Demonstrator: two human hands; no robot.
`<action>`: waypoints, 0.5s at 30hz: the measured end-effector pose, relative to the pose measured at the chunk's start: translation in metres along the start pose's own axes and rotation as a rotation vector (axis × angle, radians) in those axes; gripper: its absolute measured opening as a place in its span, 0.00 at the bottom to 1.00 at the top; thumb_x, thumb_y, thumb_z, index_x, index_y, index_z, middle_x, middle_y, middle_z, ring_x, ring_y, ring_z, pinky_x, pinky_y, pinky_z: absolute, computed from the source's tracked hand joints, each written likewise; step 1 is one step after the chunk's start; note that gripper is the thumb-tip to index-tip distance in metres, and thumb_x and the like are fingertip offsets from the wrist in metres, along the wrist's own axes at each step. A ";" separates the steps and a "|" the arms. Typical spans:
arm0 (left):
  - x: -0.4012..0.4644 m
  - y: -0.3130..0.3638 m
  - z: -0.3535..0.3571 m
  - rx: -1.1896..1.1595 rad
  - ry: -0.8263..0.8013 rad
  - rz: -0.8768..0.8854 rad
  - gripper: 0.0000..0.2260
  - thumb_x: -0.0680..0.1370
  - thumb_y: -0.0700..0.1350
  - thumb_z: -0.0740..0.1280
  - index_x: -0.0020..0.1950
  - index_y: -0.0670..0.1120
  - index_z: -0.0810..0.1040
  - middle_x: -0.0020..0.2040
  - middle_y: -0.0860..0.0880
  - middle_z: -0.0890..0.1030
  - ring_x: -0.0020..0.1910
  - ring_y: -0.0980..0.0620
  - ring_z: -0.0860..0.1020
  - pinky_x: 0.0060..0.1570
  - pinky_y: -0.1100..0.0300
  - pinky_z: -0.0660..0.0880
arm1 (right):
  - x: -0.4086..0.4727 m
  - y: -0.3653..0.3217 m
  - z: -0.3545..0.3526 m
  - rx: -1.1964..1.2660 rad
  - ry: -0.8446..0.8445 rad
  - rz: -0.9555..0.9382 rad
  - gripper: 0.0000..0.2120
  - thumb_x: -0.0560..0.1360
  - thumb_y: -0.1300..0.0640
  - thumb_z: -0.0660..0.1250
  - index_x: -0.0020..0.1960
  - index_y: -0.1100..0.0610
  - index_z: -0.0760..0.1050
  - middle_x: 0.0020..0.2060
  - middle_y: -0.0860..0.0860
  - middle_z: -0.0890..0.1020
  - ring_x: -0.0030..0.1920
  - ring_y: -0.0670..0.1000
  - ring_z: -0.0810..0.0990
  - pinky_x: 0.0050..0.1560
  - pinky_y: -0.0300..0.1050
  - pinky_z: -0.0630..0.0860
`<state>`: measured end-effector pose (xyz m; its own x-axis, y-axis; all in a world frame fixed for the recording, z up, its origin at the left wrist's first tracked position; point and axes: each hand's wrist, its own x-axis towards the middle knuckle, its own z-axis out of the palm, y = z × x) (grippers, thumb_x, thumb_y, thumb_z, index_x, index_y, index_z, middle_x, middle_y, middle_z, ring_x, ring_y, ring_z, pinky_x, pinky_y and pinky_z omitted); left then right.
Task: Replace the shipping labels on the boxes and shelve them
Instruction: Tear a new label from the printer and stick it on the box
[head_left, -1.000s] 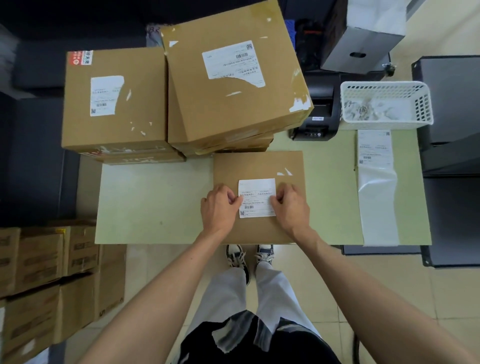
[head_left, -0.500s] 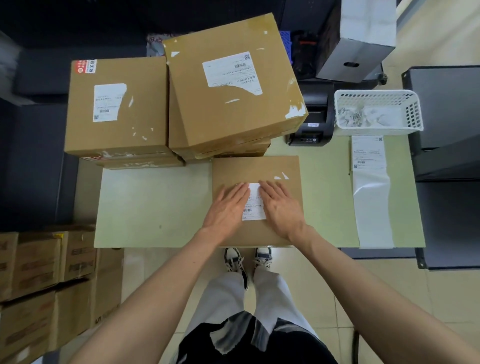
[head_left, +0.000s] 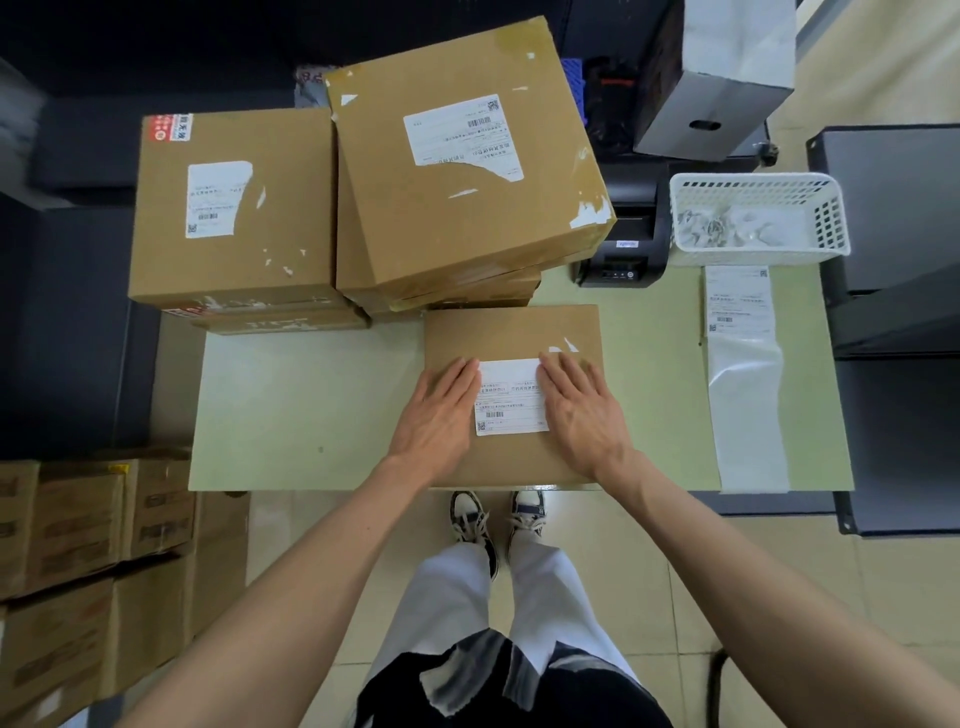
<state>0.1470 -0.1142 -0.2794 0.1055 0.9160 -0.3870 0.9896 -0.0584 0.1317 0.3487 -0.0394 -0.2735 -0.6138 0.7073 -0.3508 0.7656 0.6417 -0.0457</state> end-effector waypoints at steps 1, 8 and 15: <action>-0.002 -0.001 0.001 -0.002 0.015 0.009 0.29 0.82 0.39 0.51 0.83 0.41 0.47 0.83 0.47 0.45 0.82 0.51 0.43 0.78 0.48 0.42 | -0.002 0.000 -0.001 0.002 -0.001 -0.005 0.24 0.81 0.57 0.50 0.76 0.63 0.60 0.77 0.57 0.60 0.77 0.59 0.56 0.76 0.60 0.55; -0.029 0.011 0.034 -0.055 0.147 0.181 0.30 0.76 0.37 0.47 0.81 0.41 0.59 0.81 0.46 0.58 0.81 0.49 0.56 0.79 0.45 0.54 | -0.029 -0.022 0.003 0.003 0.035 -0.163 0.30 0.76 0.58 0.44 0.75 0.62 0.63 0.76 0.58 0.63 0.76 0.58 0.62 0.76 0.58 0.58; -0.043 0.028 0.045 -0.037 0.088 0.188 0.31 0.76 0.37 0.57 0.81 0.43 0.60 0.81 0.49 0.60 0.80 0.52 0.58 0.78 0.44 0.52 | -0.050 -0.030 0.025 -0.007 -0.016 -0.165 0.29 0.75 0.57 0.53 0.75 0.61 0.64 0.76 0.57 0.64 0.75 0.60 0.63 0.72 0.61 0.64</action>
<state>0.1747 -0.1729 -0.3005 0.2779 0.9215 -0.2714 0.9487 -0.2189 0.2282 0.3610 -0.1015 -0.2781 -0.7278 0.5874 -0.3540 0.6533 0.7508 -0.0975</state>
